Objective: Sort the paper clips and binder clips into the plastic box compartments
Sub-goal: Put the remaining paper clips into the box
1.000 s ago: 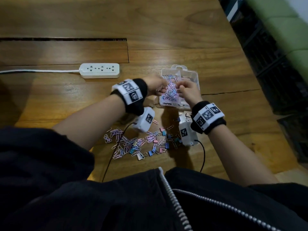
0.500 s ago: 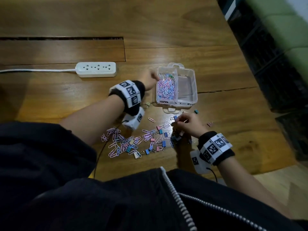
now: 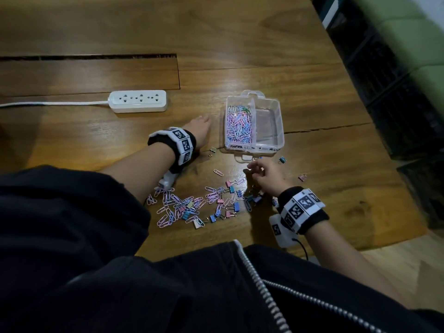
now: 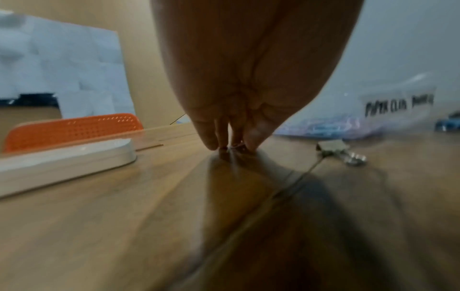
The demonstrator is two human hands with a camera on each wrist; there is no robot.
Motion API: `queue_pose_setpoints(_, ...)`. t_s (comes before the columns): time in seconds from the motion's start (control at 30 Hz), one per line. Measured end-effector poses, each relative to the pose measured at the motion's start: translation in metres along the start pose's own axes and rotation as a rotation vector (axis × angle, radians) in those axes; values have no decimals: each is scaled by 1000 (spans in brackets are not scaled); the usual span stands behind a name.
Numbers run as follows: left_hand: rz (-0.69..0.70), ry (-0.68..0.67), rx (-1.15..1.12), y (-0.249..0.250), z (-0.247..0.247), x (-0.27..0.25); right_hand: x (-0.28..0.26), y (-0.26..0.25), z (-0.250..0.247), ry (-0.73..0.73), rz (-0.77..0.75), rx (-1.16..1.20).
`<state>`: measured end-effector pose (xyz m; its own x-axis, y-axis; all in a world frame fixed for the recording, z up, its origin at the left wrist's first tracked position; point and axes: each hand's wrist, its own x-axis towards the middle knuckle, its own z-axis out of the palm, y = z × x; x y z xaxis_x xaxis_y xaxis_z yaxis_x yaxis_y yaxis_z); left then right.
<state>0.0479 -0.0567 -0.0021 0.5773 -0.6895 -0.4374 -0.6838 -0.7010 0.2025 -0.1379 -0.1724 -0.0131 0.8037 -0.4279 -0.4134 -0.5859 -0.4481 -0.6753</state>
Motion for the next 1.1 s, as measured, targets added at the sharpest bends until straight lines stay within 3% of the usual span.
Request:
queue_pose_setpoints(0.07,5,-9,79,-2,1,1,-2,0,1,-30,-46,-36)
queue_pose_setpoints(0.27,59,183,112,-11,23,-17,-8,-3,6,-62,-193,-430)
queue_pose_setpoints(0.5,39,99,-73,-7,26,-49,-5,-3,13,-76,-241,-668)
queue_pose_setpoints(0.57,0,36,-279,0,28,-55,-4,-2,16,-71,-228,-677)
queue_pose_setpoints(0.63,-79,-82,-703,7,30,-58,-6,-3,17,-37,-210,-558)
queue_pose_setpoints(0.73,-236,-171,-1347,17,29,-59,-10,-5,14,39,-123,-134)
queue_pose_setpoints(0.8,-244,-160,-1477,22,26,-59,-18,-10,7,8,-87,123)
queue_pose_setpoints(0.87,-162,-139,-1258,27,26,-60,-23,-14,-1,-156,-33,219)
queue_pose_setpoints(0.97,60,-63,-559,28,33,-62,-29,-19,-2,-421,51,63)
queue_pose_setpoints(1.03,151,-72,-254,27,38,-62,-26,-18,5,-386,48,-62)
queue_pose_setpoints(1.1,180,-64,-148,24,41,-61,-21,-13,10,-262,54,-69)
